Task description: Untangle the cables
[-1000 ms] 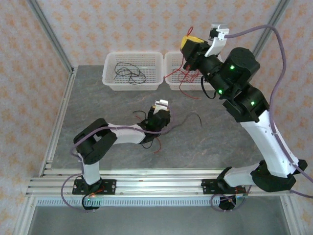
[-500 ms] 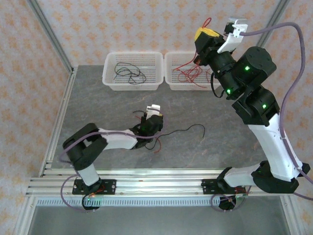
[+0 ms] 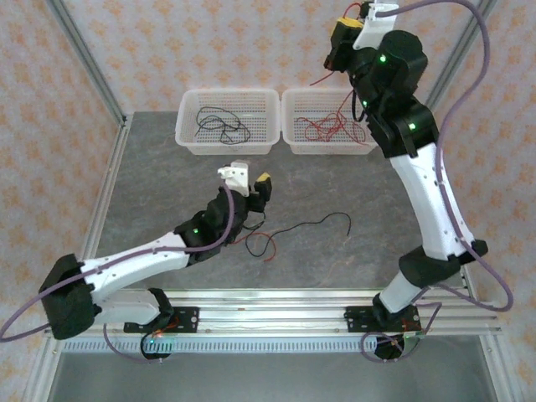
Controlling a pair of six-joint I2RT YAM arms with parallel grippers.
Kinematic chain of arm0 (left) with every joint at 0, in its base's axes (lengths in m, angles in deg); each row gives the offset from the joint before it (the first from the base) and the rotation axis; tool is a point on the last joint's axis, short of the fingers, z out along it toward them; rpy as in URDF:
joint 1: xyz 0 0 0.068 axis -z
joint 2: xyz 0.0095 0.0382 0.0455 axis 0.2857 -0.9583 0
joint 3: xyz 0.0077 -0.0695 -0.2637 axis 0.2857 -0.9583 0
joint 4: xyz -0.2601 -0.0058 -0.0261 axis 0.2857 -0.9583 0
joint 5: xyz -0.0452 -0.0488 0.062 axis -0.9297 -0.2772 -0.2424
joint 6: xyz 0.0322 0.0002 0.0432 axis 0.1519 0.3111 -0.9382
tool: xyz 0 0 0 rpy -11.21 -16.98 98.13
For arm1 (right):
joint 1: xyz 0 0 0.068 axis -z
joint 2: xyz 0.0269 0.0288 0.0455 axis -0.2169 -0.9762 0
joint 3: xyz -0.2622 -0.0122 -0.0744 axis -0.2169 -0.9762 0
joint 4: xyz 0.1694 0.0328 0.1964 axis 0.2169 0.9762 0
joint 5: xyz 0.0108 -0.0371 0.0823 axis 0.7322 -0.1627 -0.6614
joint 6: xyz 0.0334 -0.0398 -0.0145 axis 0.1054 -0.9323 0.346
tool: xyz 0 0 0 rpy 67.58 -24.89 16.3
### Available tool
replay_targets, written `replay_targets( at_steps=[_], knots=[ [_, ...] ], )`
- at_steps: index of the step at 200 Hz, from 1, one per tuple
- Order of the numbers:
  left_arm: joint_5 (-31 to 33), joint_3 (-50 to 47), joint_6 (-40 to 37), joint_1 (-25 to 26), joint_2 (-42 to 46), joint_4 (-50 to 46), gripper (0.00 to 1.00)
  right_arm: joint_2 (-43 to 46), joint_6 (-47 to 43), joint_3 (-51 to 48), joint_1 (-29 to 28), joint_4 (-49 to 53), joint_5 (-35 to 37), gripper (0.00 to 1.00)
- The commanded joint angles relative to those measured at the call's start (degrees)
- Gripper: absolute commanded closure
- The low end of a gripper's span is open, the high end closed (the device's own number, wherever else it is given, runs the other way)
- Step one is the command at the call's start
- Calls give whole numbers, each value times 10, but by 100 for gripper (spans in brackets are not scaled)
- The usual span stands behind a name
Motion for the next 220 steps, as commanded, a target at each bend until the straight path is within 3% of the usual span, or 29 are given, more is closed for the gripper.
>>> replay_targets(
  at_steps=[1,45,75,103,178,220],
  knots=[
    [-22,-44,14,3,47,-31,38,-40,0,30,30,-20,-52,100],
    [-48,-109,42,3,144,-29,32,-151,-9,92,78,-41,-87,100],
    [-56,-119,53,3,190,-55,24,-221,-1,120,109,-54,-108,100],
    [-55,-117,61,3,220,-82,23,-275,15,120,130,-67,-114,100],
    [-73,-98,93,3,253,-163,22,-424,1,118,153,-65,-43,100],
    [-66,-94,103,3,265,-195,23,-458,28,52,172,-61,-21,100]
  ],
)
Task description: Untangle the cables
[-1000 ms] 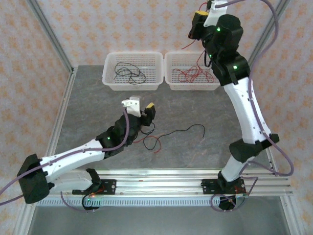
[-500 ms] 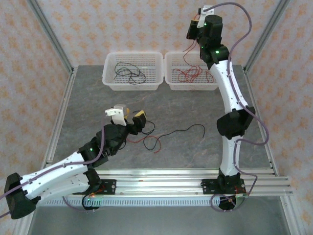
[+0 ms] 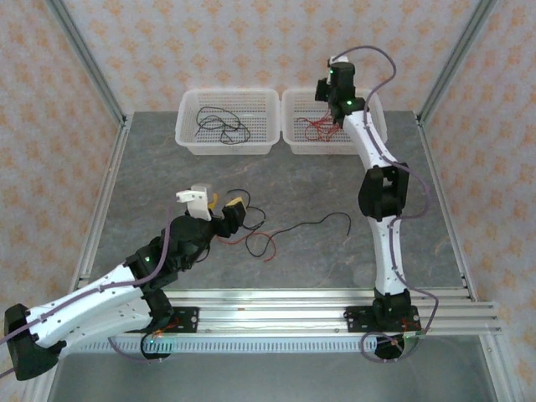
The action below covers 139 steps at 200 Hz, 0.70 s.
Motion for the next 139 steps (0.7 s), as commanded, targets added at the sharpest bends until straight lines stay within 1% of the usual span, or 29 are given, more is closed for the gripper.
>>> replay_targets(
  at_steps=[1,31,67,98,127,139],
  knots=[
    [-3,20,14,3,10,-36,23,-6,18,-32,18,-5,33,100],
    [1,22,16,3,10,-38,23,-22,38,-63,30,5,48,100],
    [0,26,23,3,-2,-44,23,-58,49,-32,43,53,60,100],
    [-15,29,24,3,-16,-46,24,-79,46,-4,42,98,79,83],
    [-27,32,29,3,-25,-47,25,-73,45,-3,42,128,99,68],
    [-32,35,32,3,-28,-49,25,-67,42,-2,42,140,108,60]
  ],
)
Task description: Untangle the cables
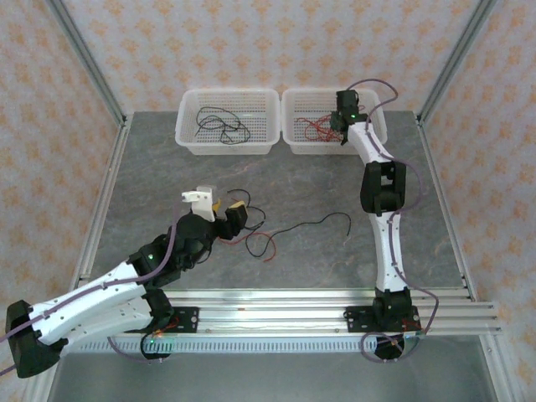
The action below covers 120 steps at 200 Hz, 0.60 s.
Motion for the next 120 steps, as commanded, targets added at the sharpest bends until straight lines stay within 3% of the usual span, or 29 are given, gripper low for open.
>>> replay_targets(
  at_steps=[1,42,54,67,120],
  knots=[
    [-18,25,10,3,-3,-13,25,15,-4,26,-2,43,39,59],
    [-22,40,24,3,-18,-34,28,54,-14,26,-2,87,61,33],
    [-25,44,31,3,-23,-43,28,70,-14,24,-2,97,64,21],
    [-27,50,40,3,-31,-53,29,90,-14,23,-2,110,65,0],
    [-50,83,65,3,-77,-112,31,192,11,-16,-2,153,-13,0]
  ],
)
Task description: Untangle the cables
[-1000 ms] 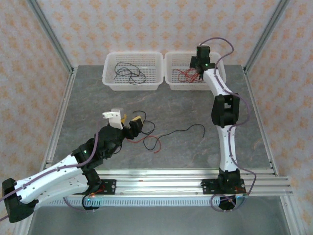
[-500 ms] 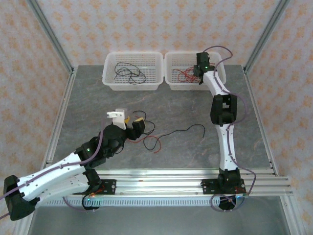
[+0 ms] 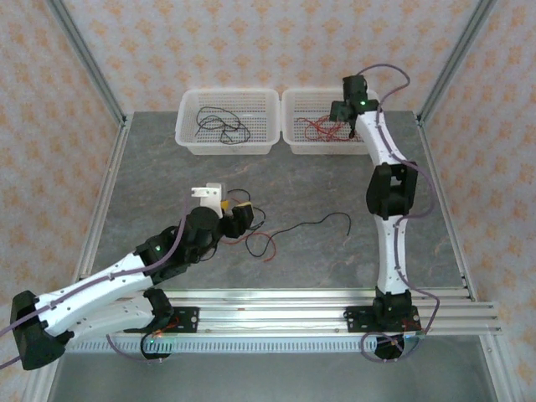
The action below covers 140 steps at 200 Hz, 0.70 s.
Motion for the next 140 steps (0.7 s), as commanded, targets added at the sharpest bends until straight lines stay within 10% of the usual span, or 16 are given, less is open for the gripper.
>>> replay_targets(
  at_steps=[1,107,140],
  knots=[
    [-16,28,21,4,-15,-48,31,91,18,-23,-2,31,-40,0],
    [-2,54,57,5,-71,-106,31,529,97,-524,-3,-246,-306,9],
    [-18,72,76,5,-120,-155,32,603,85,-596,-38,-229,-231,17]
  ],
)
